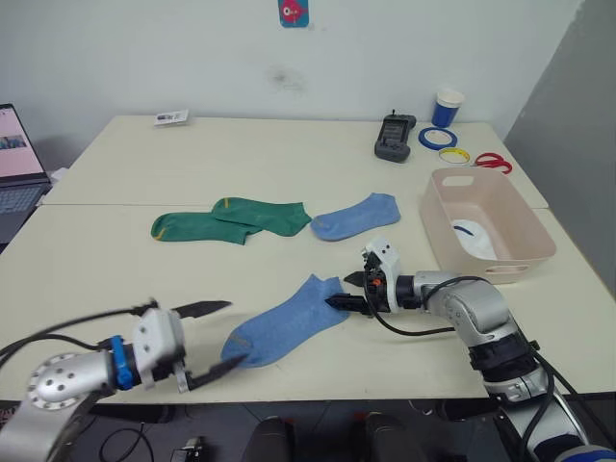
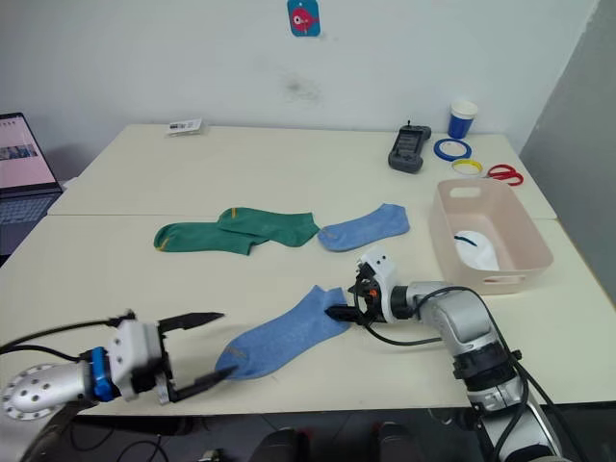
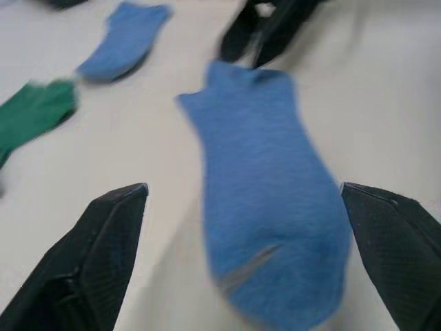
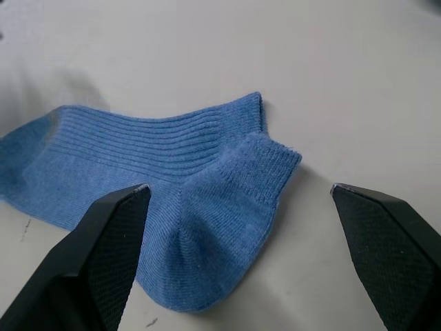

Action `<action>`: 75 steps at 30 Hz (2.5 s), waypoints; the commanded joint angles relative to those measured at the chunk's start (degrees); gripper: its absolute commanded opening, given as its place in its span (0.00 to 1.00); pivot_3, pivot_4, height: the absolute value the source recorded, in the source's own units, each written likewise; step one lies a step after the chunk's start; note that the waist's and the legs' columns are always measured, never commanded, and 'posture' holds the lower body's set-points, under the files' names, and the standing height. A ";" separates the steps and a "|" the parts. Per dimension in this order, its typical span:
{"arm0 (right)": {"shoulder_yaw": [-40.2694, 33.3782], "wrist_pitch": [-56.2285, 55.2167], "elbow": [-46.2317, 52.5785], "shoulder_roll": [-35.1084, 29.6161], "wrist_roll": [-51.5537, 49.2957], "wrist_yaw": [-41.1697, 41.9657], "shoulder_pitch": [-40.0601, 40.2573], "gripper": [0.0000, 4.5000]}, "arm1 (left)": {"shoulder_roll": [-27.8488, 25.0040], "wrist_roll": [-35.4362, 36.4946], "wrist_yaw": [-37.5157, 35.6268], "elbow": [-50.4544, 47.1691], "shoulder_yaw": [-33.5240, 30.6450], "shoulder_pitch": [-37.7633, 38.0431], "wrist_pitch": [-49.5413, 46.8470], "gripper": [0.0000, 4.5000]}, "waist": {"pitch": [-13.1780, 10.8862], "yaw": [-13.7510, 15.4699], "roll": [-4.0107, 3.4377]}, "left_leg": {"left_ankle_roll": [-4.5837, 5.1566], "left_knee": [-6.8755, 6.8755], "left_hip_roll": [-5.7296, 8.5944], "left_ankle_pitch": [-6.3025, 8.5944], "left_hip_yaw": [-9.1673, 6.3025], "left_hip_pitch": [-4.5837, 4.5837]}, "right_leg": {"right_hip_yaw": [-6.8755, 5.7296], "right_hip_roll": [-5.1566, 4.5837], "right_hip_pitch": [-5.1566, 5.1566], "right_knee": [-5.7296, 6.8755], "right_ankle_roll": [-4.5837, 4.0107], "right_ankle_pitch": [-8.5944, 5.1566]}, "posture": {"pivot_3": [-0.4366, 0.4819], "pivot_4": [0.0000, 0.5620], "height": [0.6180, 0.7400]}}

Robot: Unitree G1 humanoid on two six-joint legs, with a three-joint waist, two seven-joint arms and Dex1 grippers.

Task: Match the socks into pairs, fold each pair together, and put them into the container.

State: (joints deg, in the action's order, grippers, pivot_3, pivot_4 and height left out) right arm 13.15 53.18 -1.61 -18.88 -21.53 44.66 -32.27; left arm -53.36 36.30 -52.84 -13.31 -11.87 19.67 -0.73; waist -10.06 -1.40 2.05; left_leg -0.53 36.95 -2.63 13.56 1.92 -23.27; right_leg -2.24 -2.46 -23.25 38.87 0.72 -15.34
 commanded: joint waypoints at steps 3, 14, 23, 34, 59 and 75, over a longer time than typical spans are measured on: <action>-1.00 1.05 -2.15 0.53 -1.87 1.89 -1.98 0.62 | -0.49 15.89 6.73 -4.34 -4.73 3.79 -27.07 1.00 | -0.01 -0.25 -0.01 | 0.00 -0.02 -0.06 0.00 0.00 0.03 | 0.03 0.26 0.00 0.01 -0.09 -0.05 | 0.48 0.27 1.00; -1.89 2.13 -2.95 0.89 -2.28 2.29 -2.20 0.00 | 4.44 18.58 13.80 -9.55 -3.33 3.22 -42.56 0.79 | -0.04 -0.11 -0.07 | -0.01 -0.03 -0.03 0.00 0.02 0.07 | 0.07 0.26 0.02 0.02 -0.33 -0.05 | 0.48 0.27 1.00; -2.90 2.52 -2.22 0.89 -2.51 1.78 -1.83 0.00 | 5.78 15.87 12.56 -8.78 -3.05 2.28 -44.33 0.15 | -0.04 -0.10 -0.07 | -0.01 -0.09 -0.03 0.01 0.02 0.12 | 0.07 0.26 0.02 0.03 -0.48 -0.13 | 0.48 0.27 1.00; -7.26 9.55 9.20 -0.98 -7.11 -1.89 3.12 0.00 | 6.18 12.08 10.86 -7.86 -1.87 -4.45 -44.81 0.01 | -0.06 0.43 -0.09 | -0.02 -0.11 -0.04 0.01 -0.03 0.11 | 0.02 0.22 0.03 0.03 -0.52 -0.15 | 0.48 0.27 1.00; -30.98 39.32 45.09 9.83 -21.15 -22.57 26.38 0.00 | 1.47 -5.27 -3.81 3.11 15.42 -26.56 -43.67 0.01 | -0.10 1.14 -0.20 | -0.05 -0.29 -0.08 0.03 -0.04 0.15 | 0.04 0.27 0.00 -0.01 -0.57 -0.23 | 0.48 0.27 1.00; -30.28 39.31 43.06 7.79 -22.74 -23.29 25.67 0.00 | 1.56 -5.78 -4.03 1.77 14.08 -24.26 -44.97 0.01 | -0.10 1.03 -0.20 | -0.05 -0.63 -0.10 0.03 -0.04 0.27 | 0.05 0.28 -0.02 -0.11 -0.62 -0.27 | 0.48 0.27 1.00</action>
State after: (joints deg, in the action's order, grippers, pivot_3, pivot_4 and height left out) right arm -16.81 92.09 40.33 -10.79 -42.66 21.16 -6.23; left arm -51.36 31.26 -56.89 -11.34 1.74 -6.05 -44.42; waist -10.15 -0.36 1.85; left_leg -0.58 36.29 -2.73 13.58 1.88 -22.99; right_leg -2.18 -2.18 -23.26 38.75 0.09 -15.61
